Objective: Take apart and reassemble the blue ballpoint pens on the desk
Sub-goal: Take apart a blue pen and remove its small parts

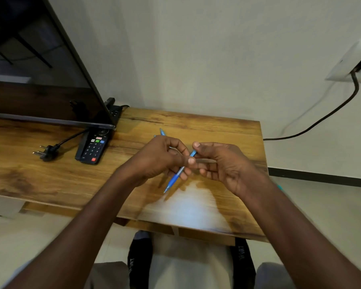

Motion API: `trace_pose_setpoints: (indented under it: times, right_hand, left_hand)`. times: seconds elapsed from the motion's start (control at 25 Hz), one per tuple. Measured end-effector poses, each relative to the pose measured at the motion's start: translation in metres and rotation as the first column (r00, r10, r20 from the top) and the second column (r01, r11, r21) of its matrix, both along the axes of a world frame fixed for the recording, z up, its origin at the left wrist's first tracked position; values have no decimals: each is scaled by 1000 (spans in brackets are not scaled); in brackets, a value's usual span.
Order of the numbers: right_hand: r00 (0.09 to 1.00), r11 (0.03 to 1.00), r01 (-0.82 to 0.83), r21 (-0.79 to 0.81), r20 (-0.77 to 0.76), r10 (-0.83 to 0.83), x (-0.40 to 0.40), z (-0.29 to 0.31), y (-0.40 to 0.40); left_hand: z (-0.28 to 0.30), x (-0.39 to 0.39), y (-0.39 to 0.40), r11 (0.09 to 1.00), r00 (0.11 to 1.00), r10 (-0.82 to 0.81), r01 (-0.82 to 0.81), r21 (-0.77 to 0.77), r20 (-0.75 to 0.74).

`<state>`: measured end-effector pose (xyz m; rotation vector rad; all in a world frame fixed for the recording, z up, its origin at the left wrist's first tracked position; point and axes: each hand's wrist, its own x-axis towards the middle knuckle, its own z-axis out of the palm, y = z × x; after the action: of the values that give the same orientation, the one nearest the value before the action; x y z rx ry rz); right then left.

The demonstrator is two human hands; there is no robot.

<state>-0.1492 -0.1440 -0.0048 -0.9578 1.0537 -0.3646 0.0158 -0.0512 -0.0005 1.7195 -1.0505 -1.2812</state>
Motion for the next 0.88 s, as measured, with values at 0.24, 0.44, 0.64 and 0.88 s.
trace_pose_setpoints:
  times: [0.24,0.44,0.64,0.88]
  right_hand:
    - [996,998,58,2,-67,-58,0,-6,-1]
    - [994,989,98,113,-55,-92,2,-8,-1]
    - [979,981,195,-10,-65,-195,6,-7,3]
    - [971,968,240,72,-11,-240,0,-5,-5]
  left_hand:
    - [0,0,2,991,991,-130,130,-1,-6]
    - [3,0,1,984,984,-178,179,8,-26]
    - [6,-9,0,986,988,-140,145,81,-64]
    - [4,-22,-4,994,996,-90,90,68,5]
